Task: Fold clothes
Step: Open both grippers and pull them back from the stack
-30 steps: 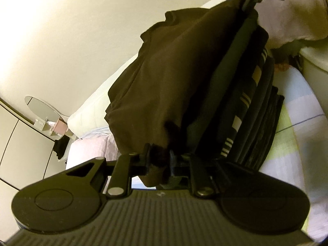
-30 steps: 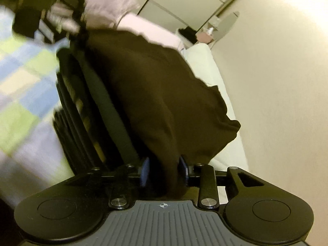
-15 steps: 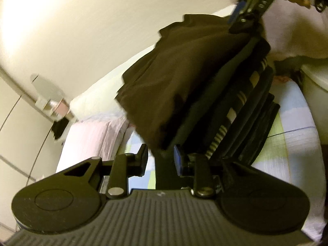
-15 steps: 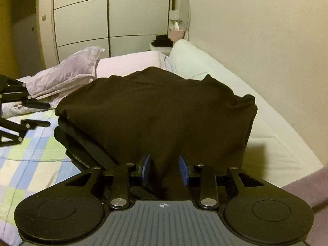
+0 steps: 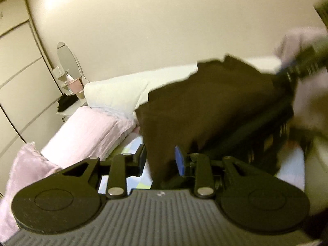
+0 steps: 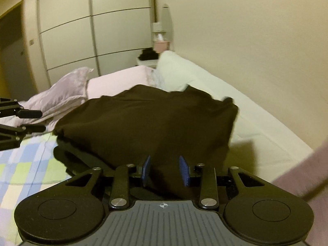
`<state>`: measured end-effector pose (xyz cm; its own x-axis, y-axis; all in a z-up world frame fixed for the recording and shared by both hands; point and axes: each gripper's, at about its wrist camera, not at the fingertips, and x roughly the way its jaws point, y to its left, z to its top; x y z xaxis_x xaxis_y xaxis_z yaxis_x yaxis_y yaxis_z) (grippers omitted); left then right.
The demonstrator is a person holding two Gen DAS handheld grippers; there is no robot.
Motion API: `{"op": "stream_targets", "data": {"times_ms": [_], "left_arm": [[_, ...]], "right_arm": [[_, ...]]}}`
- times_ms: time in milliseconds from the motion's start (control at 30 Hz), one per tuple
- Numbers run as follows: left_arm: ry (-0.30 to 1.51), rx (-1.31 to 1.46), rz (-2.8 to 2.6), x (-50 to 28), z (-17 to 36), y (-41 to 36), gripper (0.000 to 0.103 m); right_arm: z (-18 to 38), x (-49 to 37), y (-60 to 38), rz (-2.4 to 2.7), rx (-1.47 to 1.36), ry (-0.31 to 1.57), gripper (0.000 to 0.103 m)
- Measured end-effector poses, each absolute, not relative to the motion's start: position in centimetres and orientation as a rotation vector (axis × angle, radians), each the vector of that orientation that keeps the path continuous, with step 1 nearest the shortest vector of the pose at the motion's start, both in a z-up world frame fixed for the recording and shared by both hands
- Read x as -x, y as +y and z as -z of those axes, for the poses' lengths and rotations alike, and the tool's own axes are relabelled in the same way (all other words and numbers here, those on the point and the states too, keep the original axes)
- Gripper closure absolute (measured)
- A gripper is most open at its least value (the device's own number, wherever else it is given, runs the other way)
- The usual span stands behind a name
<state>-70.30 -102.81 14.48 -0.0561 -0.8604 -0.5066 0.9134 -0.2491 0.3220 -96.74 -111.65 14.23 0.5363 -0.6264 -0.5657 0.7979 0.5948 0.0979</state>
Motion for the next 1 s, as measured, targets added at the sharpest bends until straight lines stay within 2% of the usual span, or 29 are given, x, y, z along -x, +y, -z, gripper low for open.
{"op": "stream_targets", "data": {"times_ms": [167,300,367,433,467,567,733,800,867,1000], "left_arm": [[0.230,-0.757,1.677,71.2,-12.9,-106.1,0.076],[0.248,-0.767,1.663,70.6,-12.3,-105.9,0.076],[0.278,-0.740,1.657,70.0,-12.7,-105.5,0.076],[0.297,-0.717,1.652,69.6,-13.0,-104.9,0.076],[0.303,-0.708,1.651,69.5,-13.1,-104.5,0.076],[0.330,-0.665,1.653,69.0,-13.4,-102.6,0.073],[0.416,-0.579,1.661,67.5,-13.1,-98.3,0.059],[0.457,-0.551,1.663,66.7,-12.8,-96.5,0.047],[0.500,-0.526,1.656,66.0,-12.4,-94.3,0.019],[0.561,-0.504,1.654,64.6,-11.6,-89.8,0.007]], "right_arm": [[-12.0,98.9,-112.7,0.866,-0.528,0.512,0.065],[-12.4,99.7,-112.3,0.867,-0.532,0.494,0.062],[-12.6,100.1,-111.9,0.880,-0.538,0.472,0.057],[-12.8,100.4,-111.4,0.895,-0.540,0.454,0.040],[-12.9,100.5,-111.1,0.903,-0.538,0.453,0.037],[-13.2,100.3,-109.9,0.932,-0.542,0.453,0.035],[-13.7,99.7,-105.9,0.995,-0.540,0.457,0.035],[-13.6,99.2,-103.7,1.026,-0.548,0.468,0.035],[-13.4,98.5,-101.1,1.071,-0.576,0.477,0.035],[-13.2,96.6,-95.8,1.134,-0.622,0.499,0.032]]}}
